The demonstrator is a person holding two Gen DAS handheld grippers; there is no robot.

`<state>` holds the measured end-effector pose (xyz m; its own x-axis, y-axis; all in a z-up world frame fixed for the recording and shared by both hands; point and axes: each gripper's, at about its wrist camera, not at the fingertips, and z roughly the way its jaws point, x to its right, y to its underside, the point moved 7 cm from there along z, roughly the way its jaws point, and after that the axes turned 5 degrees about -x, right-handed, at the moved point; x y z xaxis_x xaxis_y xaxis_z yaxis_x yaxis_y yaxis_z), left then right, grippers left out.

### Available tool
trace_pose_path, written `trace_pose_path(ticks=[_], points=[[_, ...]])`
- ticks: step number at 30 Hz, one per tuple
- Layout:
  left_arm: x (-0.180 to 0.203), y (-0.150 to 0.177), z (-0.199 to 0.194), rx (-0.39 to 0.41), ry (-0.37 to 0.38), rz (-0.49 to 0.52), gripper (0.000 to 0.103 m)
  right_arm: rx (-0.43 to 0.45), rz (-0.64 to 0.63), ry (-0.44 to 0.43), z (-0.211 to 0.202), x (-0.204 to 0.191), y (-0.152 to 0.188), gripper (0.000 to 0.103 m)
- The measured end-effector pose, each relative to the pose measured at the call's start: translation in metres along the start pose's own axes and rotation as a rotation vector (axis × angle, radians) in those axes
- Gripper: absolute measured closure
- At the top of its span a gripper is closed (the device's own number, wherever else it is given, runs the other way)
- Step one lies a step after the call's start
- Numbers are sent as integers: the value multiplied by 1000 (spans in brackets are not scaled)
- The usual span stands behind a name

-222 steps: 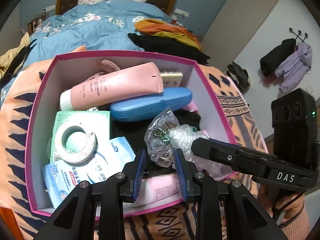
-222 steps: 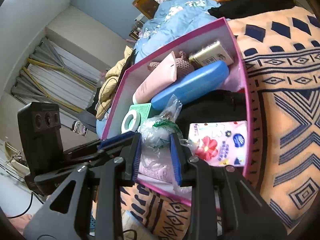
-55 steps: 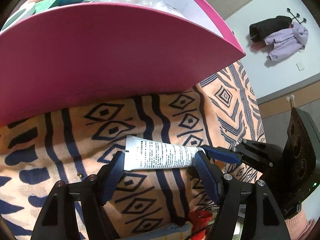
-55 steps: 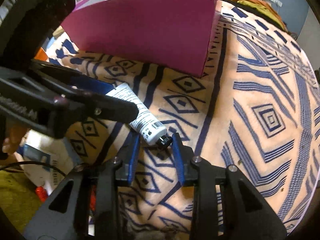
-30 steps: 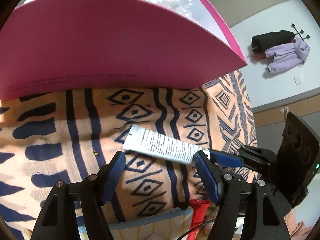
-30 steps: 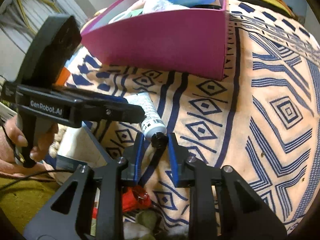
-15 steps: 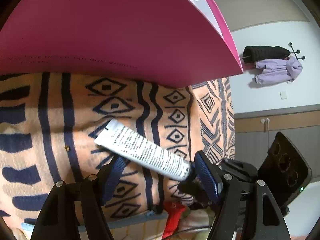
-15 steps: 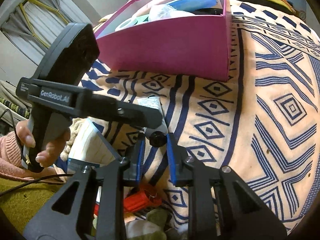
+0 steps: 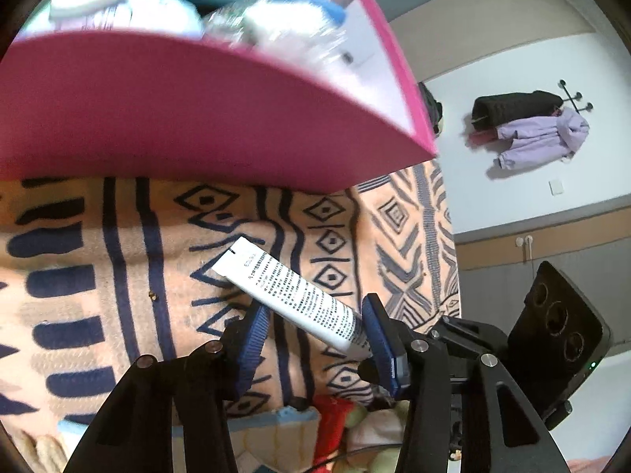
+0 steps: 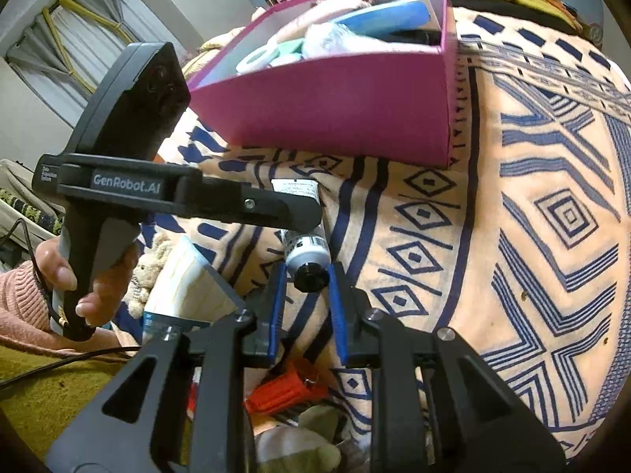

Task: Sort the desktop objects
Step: 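Lift the white tube with the right gripper, turning it cap-down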

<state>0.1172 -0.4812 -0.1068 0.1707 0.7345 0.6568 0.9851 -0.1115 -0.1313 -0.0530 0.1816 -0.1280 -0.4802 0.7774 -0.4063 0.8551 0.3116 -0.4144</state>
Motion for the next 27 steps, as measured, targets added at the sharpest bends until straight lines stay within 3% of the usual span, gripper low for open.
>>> trace_pose_path(ticks=[10, 14, 21, 25, 27], points=[[57, -15, -39, 75, -16, 192, 55, 102, -28, -10, -37, -12, -25, 83], [46, -16, -33, 56, -34, 173, 55, 122, -49, -1, -44, -15, -35, 87], [17, -5, -14, -1, -51, 107, 55, 35, 34, 47, -15, 17, -18, 86], [0, 1, -4, -33, -61, 70, 50, -16, 68, 73, -1, 29, -7, 78], [-6, 4, 2, -51, -67, 58, 49, -58, 33, 124, 8, 30, -2, 63]])
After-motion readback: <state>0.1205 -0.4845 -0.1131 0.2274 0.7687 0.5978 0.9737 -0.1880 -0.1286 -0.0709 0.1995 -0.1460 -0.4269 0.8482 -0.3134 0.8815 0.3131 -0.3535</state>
